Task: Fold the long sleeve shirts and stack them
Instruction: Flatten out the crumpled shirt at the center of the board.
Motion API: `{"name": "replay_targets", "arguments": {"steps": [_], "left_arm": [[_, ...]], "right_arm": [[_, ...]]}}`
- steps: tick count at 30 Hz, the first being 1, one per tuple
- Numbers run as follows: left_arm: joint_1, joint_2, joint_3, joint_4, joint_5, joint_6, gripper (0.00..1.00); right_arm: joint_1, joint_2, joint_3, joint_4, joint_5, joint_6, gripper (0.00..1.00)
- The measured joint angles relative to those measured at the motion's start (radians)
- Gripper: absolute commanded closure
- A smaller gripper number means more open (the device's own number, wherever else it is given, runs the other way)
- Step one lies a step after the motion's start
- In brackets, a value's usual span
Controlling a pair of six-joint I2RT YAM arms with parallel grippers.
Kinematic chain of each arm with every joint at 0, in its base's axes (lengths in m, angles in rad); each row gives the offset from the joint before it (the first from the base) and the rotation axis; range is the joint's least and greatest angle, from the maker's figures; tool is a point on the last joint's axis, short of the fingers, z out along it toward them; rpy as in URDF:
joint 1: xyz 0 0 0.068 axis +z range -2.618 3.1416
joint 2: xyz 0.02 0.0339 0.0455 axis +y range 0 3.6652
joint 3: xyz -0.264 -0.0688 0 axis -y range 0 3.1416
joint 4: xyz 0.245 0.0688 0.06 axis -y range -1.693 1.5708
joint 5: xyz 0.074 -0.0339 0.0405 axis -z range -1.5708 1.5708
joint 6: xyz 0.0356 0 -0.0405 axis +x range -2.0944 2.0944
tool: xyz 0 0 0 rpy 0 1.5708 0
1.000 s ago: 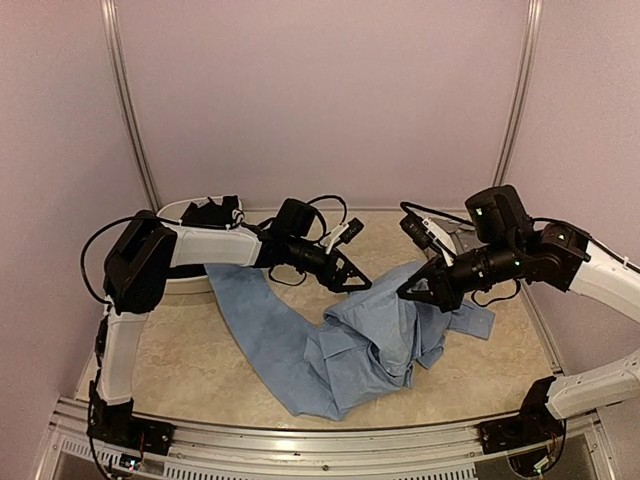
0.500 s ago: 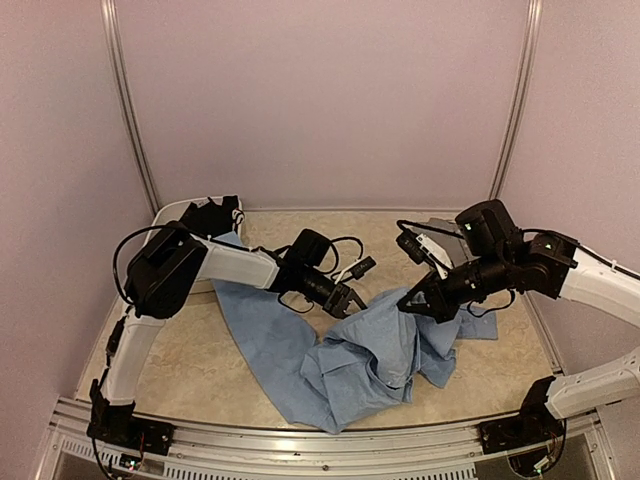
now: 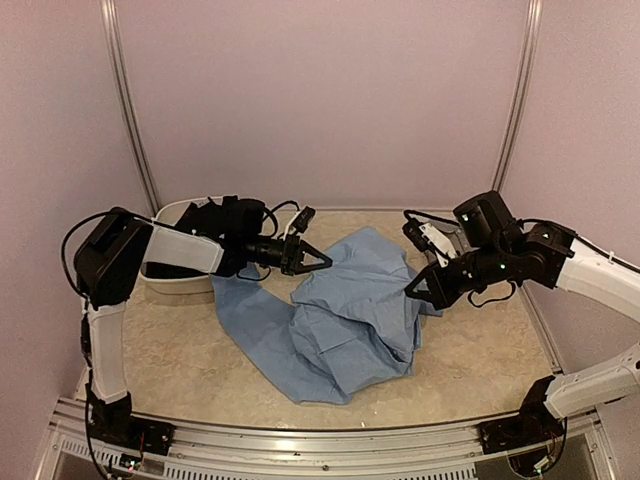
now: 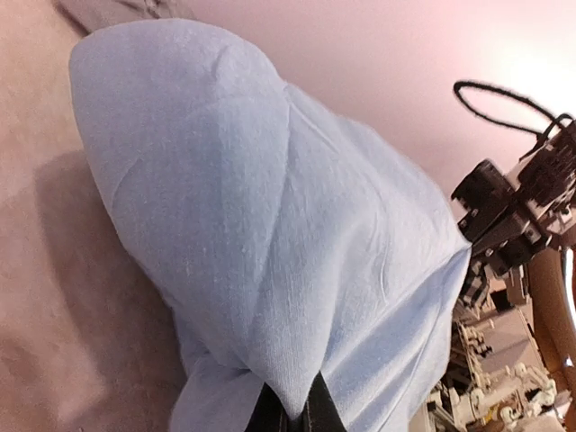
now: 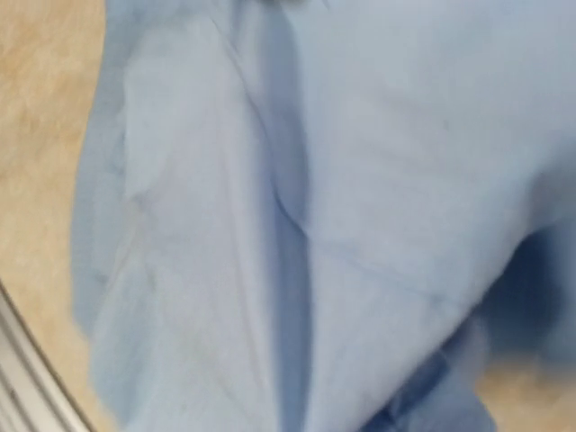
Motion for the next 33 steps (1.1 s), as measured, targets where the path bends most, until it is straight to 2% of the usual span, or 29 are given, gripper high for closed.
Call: {"name": "replay_targets", "arguments": {"steps": [4,8,12,15,19,20,24,27,30,31,32,33], "left_arm": [[0.041,-0.235,-0.004,-0.084,-0.168,0.053,1.0],[0.012,-0.45,0.038,-0.248,-0.391,0.185,1.0],[-0.113,-0.604,0.117,-0.401,-0.644,0.345,1.0],[-0.231,-0.658,0.186,-0.494,-0.805,0.459,0.97],[-0.303,-0.683,0.201,-0.571,-0.937,0.544,0.85],[-0.31,-0.682,0.197,-0.586,-0.961,0.553,0.76],[-0.346,-0.686,0.128,-0.633,-1.048,0.572,0.27],[-0.364,-0.692,0.056,-0.65,-1.088,0.565,0.04],[-0.366,-0.694,-0.001,-0.66,-1.159,0.57,0.01],[-0.365,-0.694,-0.013,-0.662,-1.183,0.572,0.01],[-0.359,-0.694,-0.025,-0.665,-1.21,0.573,0.01],[-0.354,-0.693,-0.029,-0.666,-1.223,0.575,0.01]], "right_arm": [[-0.001,0.045,0.088,0.0,0.082,-0.008,1.0],[-0.002,0.113,0.207,0.001,0.227,-0.016,1.0],[-0.002,0.135,0.323,0.0,0.367,-0.027,1.0],[-0.002,0.102,0.362,0.014,0.4,-0.058,1.0],[-0.003,0.04,0.362,0.016,0.341,-0.12,1.0],[-0.004,0.032,0.365,0.004,0.326,-0.134,1.0],[-0.005,0.04,0.385,-0.061,0.322,-0.166,1.0],[-0.005,0.076,0.391,-0.12,0.361,-0.175,1.0],[-0.006,0.145,0.347,-0.151,0.43,-0.163,0.99],[-0.01,0.169,0.314,-0.151,0.444,-0.155,0.95],[-0.016,0.196,0.277,-0.153,0.45,-0.148,0.86],[-0.026,0.224,0.24,-0.158,0.454,-0.137,0.73]]}}
